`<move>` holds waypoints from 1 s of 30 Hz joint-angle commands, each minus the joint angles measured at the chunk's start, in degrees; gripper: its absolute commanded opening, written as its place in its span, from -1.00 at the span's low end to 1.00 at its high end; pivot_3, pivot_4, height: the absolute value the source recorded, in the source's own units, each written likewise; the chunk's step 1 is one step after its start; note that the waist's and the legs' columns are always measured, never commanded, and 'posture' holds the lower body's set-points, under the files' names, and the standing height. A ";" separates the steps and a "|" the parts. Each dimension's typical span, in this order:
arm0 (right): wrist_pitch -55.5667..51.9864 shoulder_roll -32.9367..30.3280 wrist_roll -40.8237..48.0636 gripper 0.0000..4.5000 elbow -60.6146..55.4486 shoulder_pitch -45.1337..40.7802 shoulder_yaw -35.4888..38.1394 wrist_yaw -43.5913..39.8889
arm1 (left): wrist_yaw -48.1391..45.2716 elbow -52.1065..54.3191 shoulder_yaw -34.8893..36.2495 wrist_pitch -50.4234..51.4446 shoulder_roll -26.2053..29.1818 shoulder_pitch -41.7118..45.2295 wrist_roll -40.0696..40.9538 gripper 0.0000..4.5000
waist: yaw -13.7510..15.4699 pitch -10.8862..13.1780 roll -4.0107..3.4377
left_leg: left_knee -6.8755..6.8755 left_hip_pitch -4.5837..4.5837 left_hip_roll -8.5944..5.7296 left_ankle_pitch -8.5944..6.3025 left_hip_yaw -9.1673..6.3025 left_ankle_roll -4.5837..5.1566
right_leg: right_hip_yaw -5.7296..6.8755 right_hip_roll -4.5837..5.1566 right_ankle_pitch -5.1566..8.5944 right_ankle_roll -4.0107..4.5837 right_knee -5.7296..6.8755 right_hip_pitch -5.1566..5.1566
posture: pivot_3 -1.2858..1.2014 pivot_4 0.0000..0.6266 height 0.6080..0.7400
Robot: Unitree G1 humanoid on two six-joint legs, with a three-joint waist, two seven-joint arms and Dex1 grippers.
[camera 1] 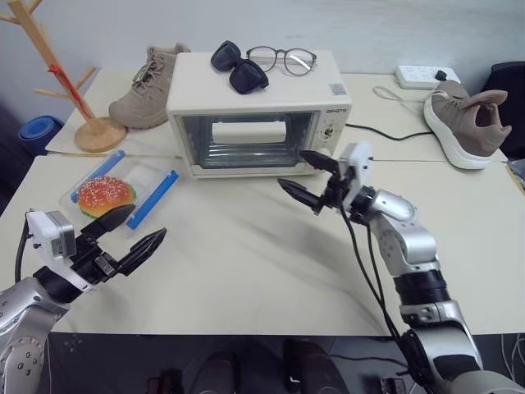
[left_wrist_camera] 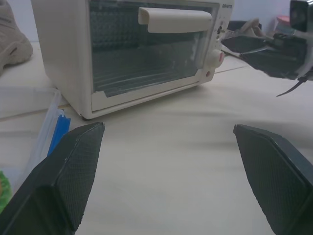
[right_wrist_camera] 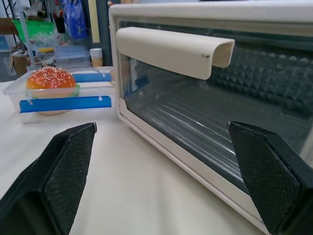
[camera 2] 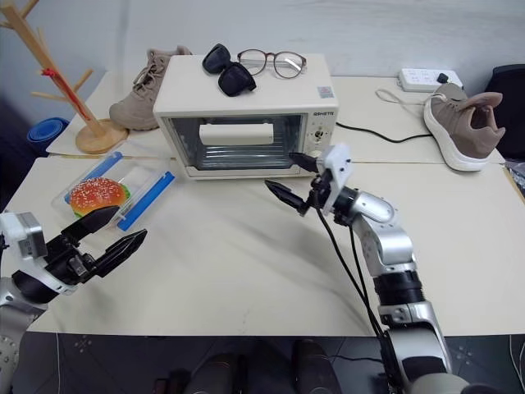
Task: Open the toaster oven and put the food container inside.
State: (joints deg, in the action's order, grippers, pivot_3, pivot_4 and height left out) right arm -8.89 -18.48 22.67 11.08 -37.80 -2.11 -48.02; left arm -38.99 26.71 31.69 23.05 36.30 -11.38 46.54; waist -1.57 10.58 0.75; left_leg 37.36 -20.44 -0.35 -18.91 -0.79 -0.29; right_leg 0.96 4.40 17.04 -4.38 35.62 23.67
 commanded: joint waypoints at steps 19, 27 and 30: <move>4.70 0.14 -3.36 1.00 -10.84 6.18 -7.17 -11.61 | 5.85 -3.23 4.90 5.55 3.24 8.47 6.95 0.72 | -0.40 0.01 -0.01 | -0.15 -0.11 0.06 0.08 0.07 -0.13 | -0.06 -0.16 0.00 0.00 0.22 0.24 | 0.03 -0.52 1.00; 8.30 -0.15 -5.11 1.00 -8.79 7.51 -7.25 -11.28 | 2.56 -23.40 -10.46 -0.70 5.83 31.91 -8.78 -0.39 | -0.02 0.01 0.00 | -0.03 0.01 0.01 0.14 0.13 -0.21 | -0.07 -0.23 0.00 0.00 0.28 0.20 | 0.03 -0.52 1.00; 9.82 -0.48 -5.78 1.00 -7.84 7.82 -6.68 -11.10 | -1.03 -29.50 -15.88 -3.72 4.89 37.68 -13.47 -0.80 | -0.24 0.01 0.01 | -0.04 0.00 0.03 0.31 0.16 -0.52 | -0.08 -0.29 0.00 0.00 0.33 0.22 | 0.03 -0.52 1.00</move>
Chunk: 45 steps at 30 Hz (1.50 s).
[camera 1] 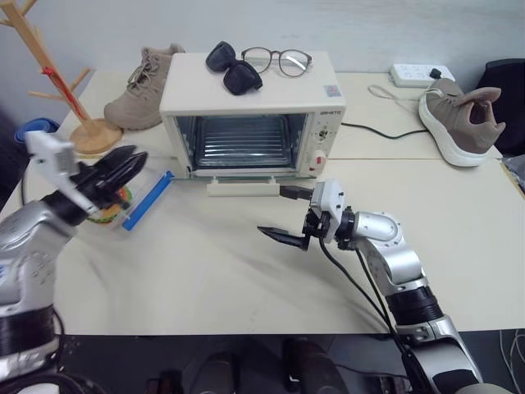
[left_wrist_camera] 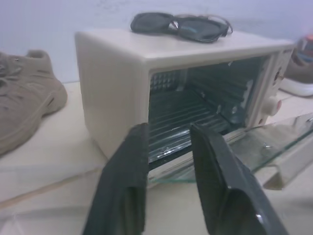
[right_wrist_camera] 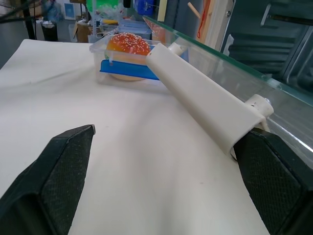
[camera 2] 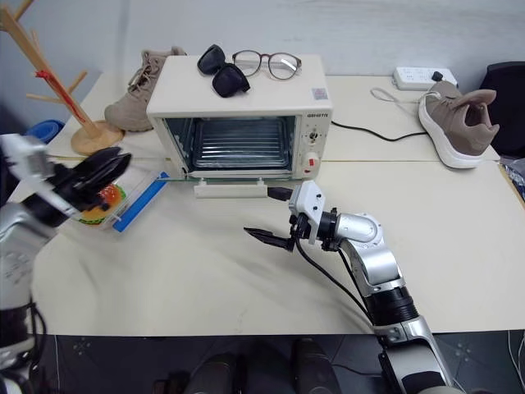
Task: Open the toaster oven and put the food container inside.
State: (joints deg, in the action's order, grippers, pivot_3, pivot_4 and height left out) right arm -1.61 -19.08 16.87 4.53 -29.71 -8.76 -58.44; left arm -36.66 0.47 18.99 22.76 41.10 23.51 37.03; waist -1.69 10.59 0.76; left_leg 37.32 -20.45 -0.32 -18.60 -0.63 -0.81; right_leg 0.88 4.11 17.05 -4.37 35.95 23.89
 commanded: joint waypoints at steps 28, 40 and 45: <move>1.39 -12.55 18.25 1.00 -12.51 19.74 18.27 -3.92 | 3.11 21.61 4.99 -1.48 -12.80 -27.69 -2.00 -0.32 | -0.13 0.00 0.06 | 0.64 -0.68 0.11 -0.21 0.38 0.51 | -0.37 0.07 -0.37 -0.14 0.05 0.55 | 0.03 -0.52 1.00; 4.74 -6.29 19.86 1.00 -11.04 13.75 15.08 -9.48 | 14.86 23.76 37.89 4.02 -21.21 -58.09 14.72 0.99 | 2.39 -0.01 0.07 | 0.75 -0.57 0.04 -0.39 0.16 0.79 | -0.13 0.24 -0.32 -0.04 -0.14 0.27 | 0.03 -0.52 1.00; 4.75 -6.21 19.33 1.00 -10.11 13.16 14.53 -10.84 | 25.33 27.41 37.31 13.39 -14.09 -52.14 25.57 0.99 | 2.95 -0.02 0.09 | 0.75 -0.43 0.03 -0.39 -0.10 0.79 | 0.08 0.31 -0.31 -0.02 -0.28 -0.07 | 0.03 -0.52 1.00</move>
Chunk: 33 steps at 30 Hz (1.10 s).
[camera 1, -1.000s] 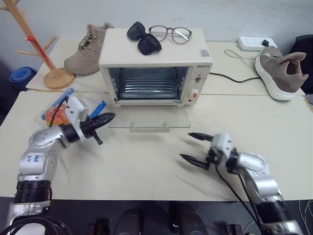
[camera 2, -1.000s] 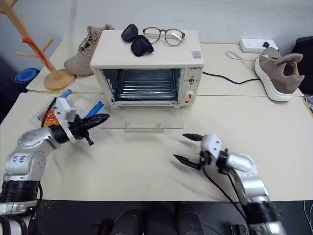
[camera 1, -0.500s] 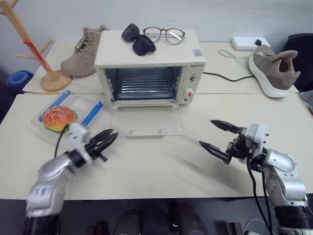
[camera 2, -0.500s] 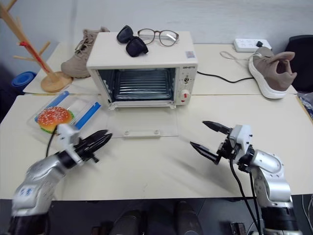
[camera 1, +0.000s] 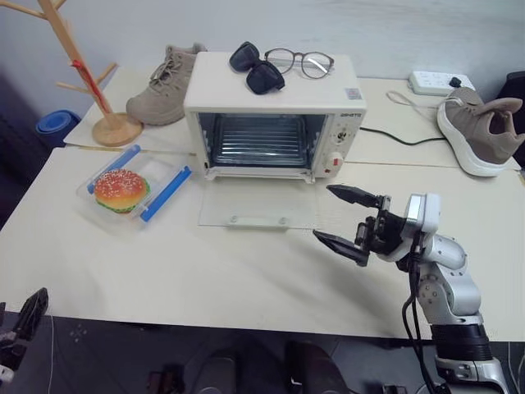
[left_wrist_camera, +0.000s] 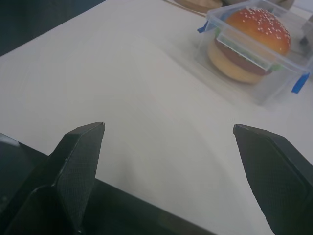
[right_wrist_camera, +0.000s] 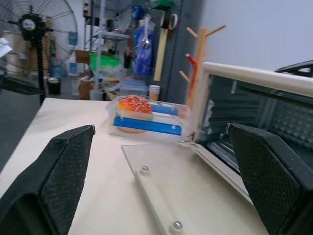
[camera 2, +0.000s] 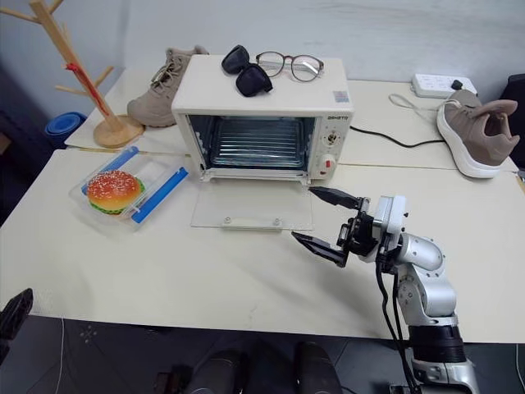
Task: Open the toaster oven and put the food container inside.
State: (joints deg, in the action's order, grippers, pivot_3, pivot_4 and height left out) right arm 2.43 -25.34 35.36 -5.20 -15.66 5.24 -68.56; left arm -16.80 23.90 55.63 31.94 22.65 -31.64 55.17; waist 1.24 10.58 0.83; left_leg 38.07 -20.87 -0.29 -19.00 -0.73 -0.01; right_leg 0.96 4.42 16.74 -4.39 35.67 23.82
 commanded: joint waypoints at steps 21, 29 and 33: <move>1.43 1.26 -1.28 1.00 -4.29 3.66 -2.09 2.16 | 44.31 -21.84 -19.69 36.17 30.57 40.84 27.03 0.99 | -2.76 0.02 -0.03 | -0.38 0.40 0.00 0.21 0.02 -0.68 | -0.01 -0.14 0.07 0.01 0.15 -0.10 | 0.03 -0.52 1.00; 4.11 2.32 -2.32 1.00 -1.59 3.34 -2.16 1.48 | 43.73 -28.00 -20.80 38.36 29.63 46.46 24.51 0.04 | -2.78 0.01 -0.02 | -0.40 0.46 -0.01 0.24 0.07 -0.73 | -0.04 -0.14 0.07 0.01 0.18 -0.11 | 0.03 -0.52 1.00; 4.96 2.80 -2.90 1.00 -0.37 2.24 -2.44 1.66 | 43.00 -30.05 -19.29 38.41 30.26 48.20 22.96 -0.49 | -2.80 0.01 -0.02 | -0.40 0.47 -0.01 0.25 0.07 -0.74 | -0.04 -0.14 0.07 0.01 0.20 -0.11 | 0.03 -0.52 1.00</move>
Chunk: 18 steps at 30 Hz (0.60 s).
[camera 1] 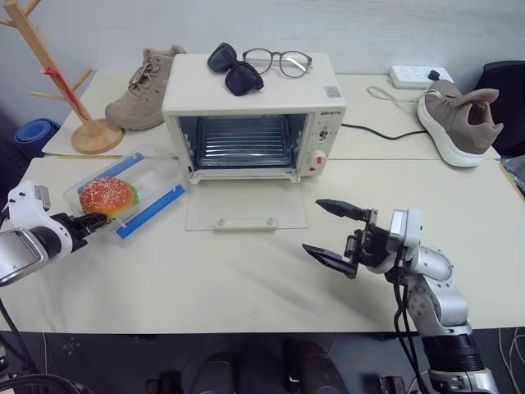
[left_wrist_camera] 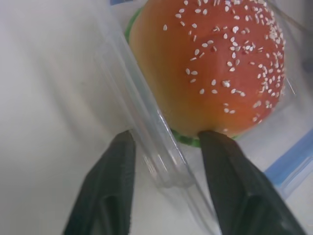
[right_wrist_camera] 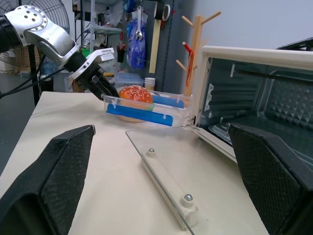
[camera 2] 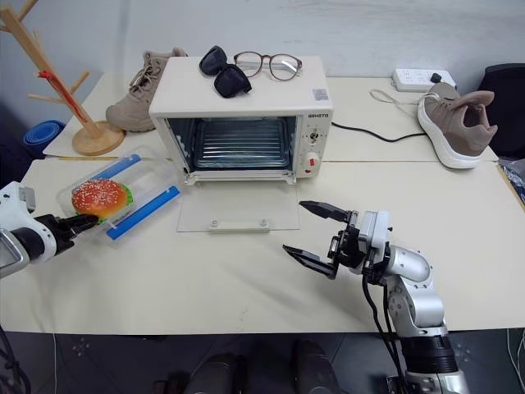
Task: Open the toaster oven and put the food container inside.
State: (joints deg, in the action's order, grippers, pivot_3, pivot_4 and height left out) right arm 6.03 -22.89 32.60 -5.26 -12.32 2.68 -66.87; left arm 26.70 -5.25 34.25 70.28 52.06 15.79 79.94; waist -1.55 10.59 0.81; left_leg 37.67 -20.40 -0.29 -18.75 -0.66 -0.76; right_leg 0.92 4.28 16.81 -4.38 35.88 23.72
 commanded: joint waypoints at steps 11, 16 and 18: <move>1.53 -0.06 -0.75 1.00 2.49 -3.08 0.40 -0.73 | -20.71 1.46 9.76 7.15 16.74 -9.13 -11.92 -0.89 | -0.13 0.03 0.14 | -0.29 -0.03 0.00 0.05 0.06 -0.06 | -0.04 0.01 0.03 0.06 -0.09 0.16 | 0.03 -0.52 1.00; 1.96 -1.87 -1.16 1.00 4.37 -2.48 1.79 -1.58 | -28.21 7.10 11.47 13.74 19.14 -8.18 -9.12 -0.89 | 0.54 0.05 0.10 | -0.45 -0.03 0.00 0.11 -0.01 -0.08 | 0.03 0.08 0.06 0.11 -0.17 0.16 | 0.03 -0.52 1.00; 2.90 -3.20 -1.26 1.00 5.53 -1.26 2.71 -2.52 | -27.46 9.79 8.92 16.46 18.26 -4.17 -6.61 -0.89 | 0.77 0.05 0.11 | -0.43 -0.02 -0.01 0.12 -0.02 -0.05 | 0.03 0.10 0.06 0.11 -0.17 0.13 | 0.03 -0.52 1.00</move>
State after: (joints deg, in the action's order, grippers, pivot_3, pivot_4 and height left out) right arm 7.56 -24.95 31.36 0.06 -14.54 3.31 -68.47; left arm -0.31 1.10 43.16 85.12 69.79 8.93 70.39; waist -0.78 10.64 0.92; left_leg 37.25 -20.42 -0.31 -18.63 -0.70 -0.80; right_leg 0.96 4.40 16.87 -4.26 35.72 23.82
